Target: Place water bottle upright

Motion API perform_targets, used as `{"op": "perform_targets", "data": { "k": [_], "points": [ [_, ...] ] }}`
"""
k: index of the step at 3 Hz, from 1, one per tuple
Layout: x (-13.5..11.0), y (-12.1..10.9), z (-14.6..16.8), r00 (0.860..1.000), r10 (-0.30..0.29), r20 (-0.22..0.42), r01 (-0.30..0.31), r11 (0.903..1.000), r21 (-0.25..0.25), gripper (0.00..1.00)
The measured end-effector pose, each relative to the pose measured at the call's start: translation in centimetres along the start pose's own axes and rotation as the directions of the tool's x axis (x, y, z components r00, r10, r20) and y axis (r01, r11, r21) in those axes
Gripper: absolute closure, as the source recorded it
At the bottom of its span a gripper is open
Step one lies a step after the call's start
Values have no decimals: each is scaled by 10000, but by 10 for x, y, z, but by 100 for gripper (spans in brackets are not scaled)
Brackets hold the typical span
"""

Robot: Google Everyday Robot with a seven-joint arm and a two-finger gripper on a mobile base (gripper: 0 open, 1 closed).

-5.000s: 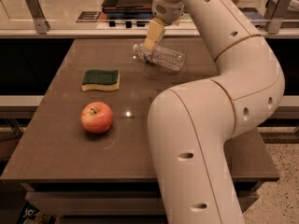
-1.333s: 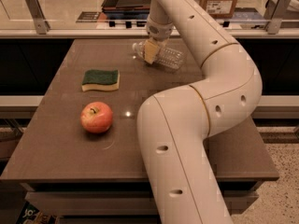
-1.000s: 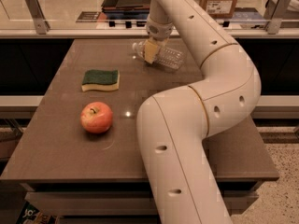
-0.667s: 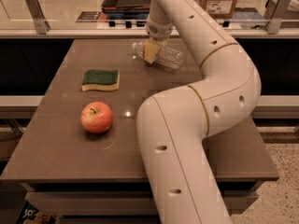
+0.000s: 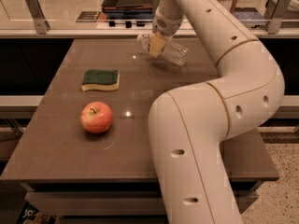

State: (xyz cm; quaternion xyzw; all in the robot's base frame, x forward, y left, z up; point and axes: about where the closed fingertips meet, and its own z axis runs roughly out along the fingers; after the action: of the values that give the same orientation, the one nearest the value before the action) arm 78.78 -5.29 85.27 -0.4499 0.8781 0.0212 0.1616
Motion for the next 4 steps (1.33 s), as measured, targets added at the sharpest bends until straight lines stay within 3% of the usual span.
{"op": "perform_targets", "data": {
  "k": [1,2,4],
  "points": [
    [10,-5,-27,9982,191,576,-213,9991,370,100],
    [15,0,-67,9875,59,1578,-212,9952,955,100],
    [10,42,-108,9266,-1015,3621,427,9851,1668,100]
  ]
}}
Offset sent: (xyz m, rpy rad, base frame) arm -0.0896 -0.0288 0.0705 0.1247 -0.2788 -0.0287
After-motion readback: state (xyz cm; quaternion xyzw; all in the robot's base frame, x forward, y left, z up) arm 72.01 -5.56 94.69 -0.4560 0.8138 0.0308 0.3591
